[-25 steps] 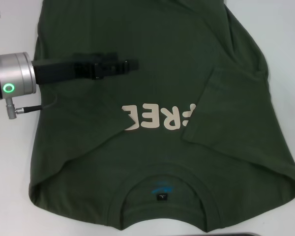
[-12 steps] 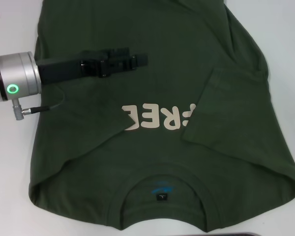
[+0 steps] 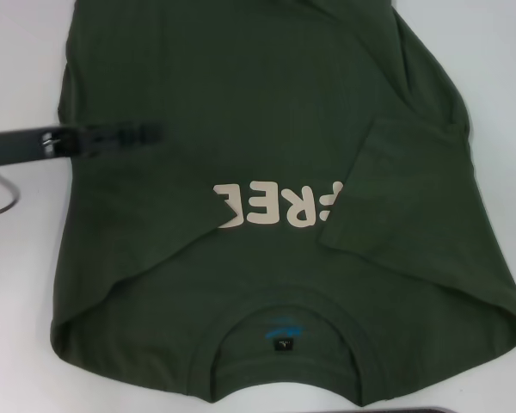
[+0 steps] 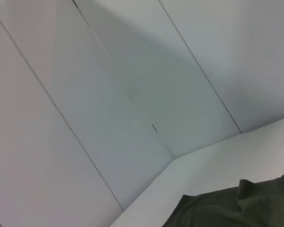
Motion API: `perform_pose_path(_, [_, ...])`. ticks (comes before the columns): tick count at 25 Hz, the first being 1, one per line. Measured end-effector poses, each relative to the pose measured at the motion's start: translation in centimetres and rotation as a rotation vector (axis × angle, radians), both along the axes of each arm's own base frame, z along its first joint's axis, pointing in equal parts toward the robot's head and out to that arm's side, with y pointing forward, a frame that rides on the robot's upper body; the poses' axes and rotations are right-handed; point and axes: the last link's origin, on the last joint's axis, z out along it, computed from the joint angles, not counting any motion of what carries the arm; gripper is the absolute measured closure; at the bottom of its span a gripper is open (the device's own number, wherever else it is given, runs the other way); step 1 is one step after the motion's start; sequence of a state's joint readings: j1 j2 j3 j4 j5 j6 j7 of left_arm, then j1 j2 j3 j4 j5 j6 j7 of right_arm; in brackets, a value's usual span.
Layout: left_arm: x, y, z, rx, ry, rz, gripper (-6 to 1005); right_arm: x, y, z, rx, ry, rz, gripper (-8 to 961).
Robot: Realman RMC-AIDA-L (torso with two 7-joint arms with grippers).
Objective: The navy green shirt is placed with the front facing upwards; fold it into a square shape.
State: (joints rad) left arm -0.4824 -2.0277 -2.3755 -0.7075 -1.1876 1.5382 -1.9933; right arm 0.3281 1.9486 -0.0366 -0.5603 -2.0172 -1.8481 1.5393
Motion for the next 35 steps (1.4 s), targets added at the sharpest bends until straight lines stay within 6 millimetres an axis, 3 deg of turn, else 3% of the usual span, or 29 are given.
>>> perform_pose_path(7, [-3.0,-2.5,2.6,-0.031,0.006,0.079,192,-0.3,1.0,0.1,0.003,-0.01,0.001,147])
perform_pose_path(16, [-4.7,-5.6,2.3,-0.164,0.036,0.152,194,-0.1,2.1,-0.1,0.003,-0.018,-0.042,147])
perform_pose_path(35, [-7.7,-9.0,3.8,-0.218,0.063,0.259,200,0.2,2.5,-0.4,0.007,-0.024,-0.07,146])
